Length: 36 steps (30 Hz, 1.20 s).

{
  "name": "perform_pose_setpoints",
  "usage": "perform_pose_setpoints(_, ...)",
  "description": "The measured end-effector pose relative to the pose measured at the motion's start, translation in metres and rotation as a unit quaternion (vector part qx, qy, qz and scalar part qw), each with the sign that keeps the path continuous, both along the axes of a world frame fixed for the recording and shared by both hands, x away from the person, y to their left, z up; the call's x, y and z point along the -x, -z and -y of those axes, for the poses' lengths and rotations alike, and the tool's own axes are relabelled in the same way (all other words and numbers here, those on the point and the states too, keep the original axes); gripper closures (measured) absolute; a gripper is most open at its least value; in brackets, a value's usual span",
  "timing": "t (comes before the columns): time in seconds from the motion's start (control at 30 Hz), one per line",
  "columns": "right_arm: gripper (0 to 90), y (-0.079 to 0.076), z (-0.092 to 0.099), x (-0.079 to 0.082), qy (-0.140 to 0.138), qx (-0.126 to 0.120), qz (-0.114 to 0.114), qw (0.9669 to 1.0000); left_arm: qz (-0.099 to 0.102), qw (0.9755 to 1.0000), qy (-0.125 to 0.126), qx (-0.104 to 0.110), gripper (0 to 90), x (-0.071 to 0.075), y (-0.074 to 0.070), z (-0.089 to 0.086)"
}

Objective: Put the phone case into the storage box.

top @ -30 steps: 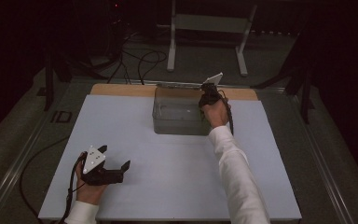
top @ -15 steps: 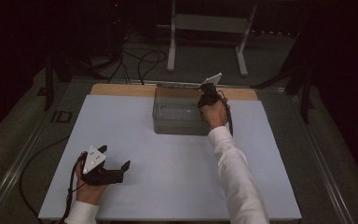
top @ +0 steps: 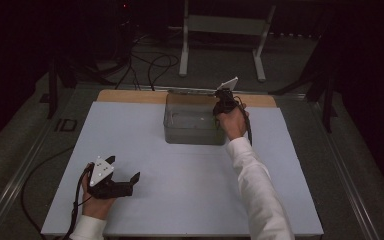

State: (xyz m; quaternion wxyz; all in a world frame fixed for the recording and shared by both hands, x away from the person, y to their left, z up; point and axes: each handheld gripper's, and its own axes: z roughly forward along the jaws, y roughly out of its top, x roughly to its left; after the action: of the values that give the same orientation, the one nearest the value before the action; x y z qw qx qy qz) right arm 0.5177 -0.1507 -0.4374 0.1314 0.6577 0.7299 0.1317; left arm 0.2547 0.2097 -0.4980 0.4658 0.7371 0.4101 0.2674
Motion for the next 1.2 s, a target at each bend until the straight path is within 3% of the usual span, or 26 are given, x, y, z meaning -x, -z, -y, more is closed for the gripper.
perform_pose_setpoints(0.43,73.3,-0.012,0.000,0.009,-0.013,0.015,0.024,0.9995,0.001,1.0000,-0.001,0.001,0.0,0.000,0.000,0.000)
perform_pose_setpoints(0.5,75.8,-0.013,0.001,0.010,-0.016,0.036,0.030,0.9988,0.001,1.0000,0.000,0.000,0.0,0.000,0.000,0.000)
perform_pose_setpoints(0.77,83.4,-0.012,0.004,0.013,-0.015,0.035,0.029,0.9989,0.001,1.0000,0.002,0.000,0.0,0.000,0.000,0.001)
perform_pose_setpoints(1.0,79.3,-0.013,0.009,0.019,-0.028,0.006,0.042,0.9987,0.000,1.0000,0.002,-0.002,0.0,0.000,0.000,0.002)
perform_pose_setpoints(1.13,74.7,-0.017,0.013,0.024,-0.040,-0.025,0.061,0.9970,0.000,1.0000,0.002,-0.001,0.0,0.000,0.000,0.002)
perform_pose_setpoints(1.2,72.0,-0.020,0.014,0.027,-0.050,-0.050,0.075,0.9947,0.001,1.0000,0.002,-0.001,0.0,0.000,0.000,0.002)
